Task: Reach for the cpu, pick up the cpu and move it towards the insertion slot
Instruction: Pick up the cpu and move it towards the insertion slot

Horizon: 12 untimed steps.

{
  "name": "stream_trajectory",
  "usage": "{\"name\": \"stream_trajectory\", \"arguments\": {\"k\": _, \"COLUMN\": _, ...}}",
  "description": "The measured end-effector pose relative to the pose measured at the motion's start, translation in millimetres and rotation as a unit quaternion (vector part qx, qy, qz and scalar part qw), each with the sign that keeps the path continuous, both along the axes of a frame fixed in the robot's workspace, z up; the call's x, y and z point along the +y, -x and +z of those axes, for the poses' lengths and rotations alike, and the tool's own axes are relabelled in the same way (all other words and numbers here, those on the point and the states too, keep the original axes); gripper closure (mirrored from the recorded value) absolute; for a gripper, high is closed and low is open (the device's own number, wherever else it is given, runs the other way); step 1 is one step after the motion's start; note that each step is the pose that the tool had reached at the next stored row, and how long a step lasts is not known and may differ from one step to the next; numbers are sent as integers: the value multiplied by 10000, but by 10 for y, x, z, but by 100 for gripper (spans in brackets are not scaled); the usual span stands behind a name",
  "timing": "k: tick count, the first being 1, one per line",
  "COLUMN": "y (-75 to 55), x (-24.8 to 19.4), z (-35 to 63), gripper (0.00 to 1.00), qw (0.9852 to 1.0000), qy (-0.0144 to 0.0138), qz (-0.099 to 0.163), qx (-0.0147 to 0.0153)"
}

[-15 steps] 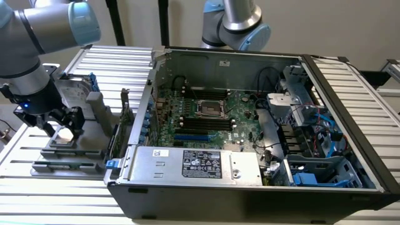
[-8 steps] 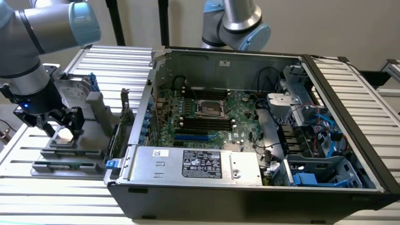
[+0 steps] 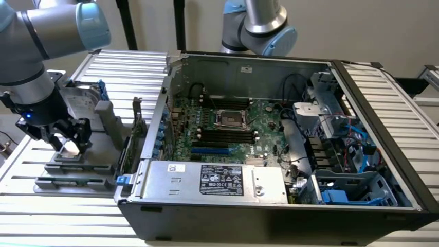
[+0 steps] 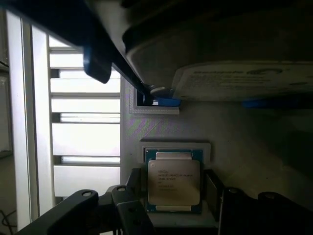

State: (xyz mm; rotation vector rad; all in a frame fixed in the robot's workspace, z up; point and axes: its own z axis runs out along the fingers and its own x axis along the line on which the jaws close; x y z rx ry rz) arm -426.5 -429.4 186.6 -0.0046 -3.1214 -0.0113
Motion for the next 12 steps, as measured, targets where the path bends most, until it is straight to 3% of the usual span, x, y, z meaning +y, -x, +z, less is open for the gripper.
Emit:
{"name": "stream_trajectory", "arguments": {"k": 5, "y": 0, "x": 0, "z": 1, "gripper": 38, "qw": 10000, "qy": 23, "qz": 0, "qx": 1}}
{"name": "stream_trajectory", "arguments": {"k": 12, "y": -11, "x": 0, "z": 1, "gripper": 38, "qw": 10000, "qy": 34, "qz": 0, "qx": 1}}
